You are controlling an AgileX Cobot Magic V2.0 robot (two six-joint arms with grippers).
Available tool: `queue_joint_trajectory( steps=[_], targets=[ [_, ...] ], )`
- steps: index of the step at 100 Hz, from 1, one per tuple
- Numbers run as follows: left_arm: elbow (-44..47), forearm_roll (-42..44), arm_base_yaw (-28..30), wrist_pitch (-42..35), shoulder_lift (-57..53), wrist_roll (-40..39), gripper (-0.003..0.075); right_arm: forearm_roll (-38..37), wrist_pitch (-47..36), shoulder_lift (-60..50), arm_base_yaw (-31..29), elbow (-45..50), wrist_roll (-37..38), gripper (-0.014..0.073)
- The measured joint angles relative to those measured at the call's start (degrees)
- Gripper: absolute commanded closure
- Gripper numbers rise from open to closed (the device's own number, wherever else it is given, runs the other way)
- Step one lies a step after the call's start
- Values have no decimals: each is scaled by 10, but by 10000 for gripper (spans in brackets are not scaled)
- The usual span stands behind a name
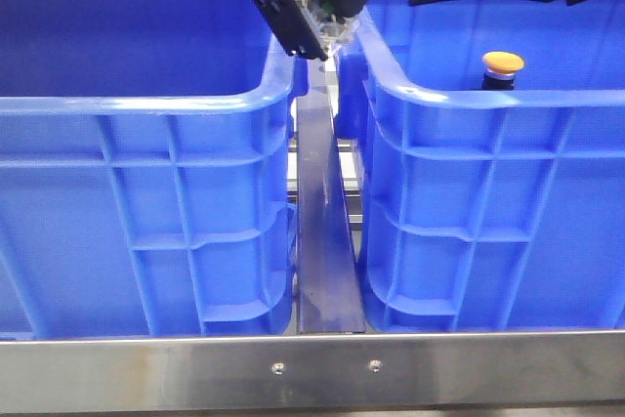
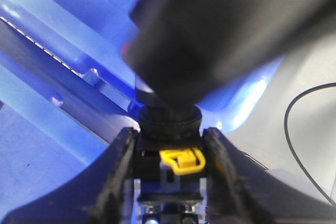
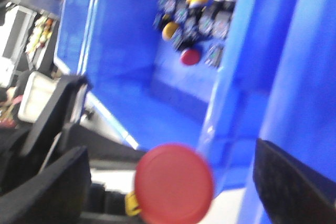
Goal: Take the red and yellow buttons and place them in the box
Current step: 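Grasp the red button cap with the right gripper from the left gripper, then carry the red button with the right gripper into the other bin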
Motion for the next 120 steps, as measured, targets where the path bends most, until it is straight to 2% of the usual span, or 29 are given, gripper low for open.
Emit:
queue_joint_trajectory(
  steps=[11, 28, 35, 47, 60, 67, 80, 92, 107, 120],
  targets=[
    [0, 0, 0, 0, 0, 0, 629, 1, 14, 0, 0, -1, 0, 15],
    [0, 0, 0, 0, 0, 0, 622, 0, 16, 0, 0, -1, 1, 273],
    [0, -1, 0, 0, -3, 0, 601, -4, 12, 1, 0, -1, 1, 326],
    [0, -1, 0, 0, -5, 0, 504, -4, 12, 1, 0, -1, 1, 326],
    [0, -1, 0, -1, -5, 0, 303, -4, 14, 1, 0, -1, 1, 326],
    [0, -1, 0, -1, -5, 0, 248, -4, 16, 1, 0, -1, 1, 326],
    [0, -1, 0, -1, -5, 0, 247, -4, 16, 1, -9, -5, 1, 326],
    [0, -1, 0, -1, -5, 0, 247, -4, 16, 1, -41, -22, -1, 326],
    [0, -2, 0, -2, -5, 0, 247, -13, 16, -2, -109, -43, -32, 326],
    [0, -3, 0, -2, -5, 0, 247, -28, 9, -14, -170, -51, -88, 326]
  ],
)
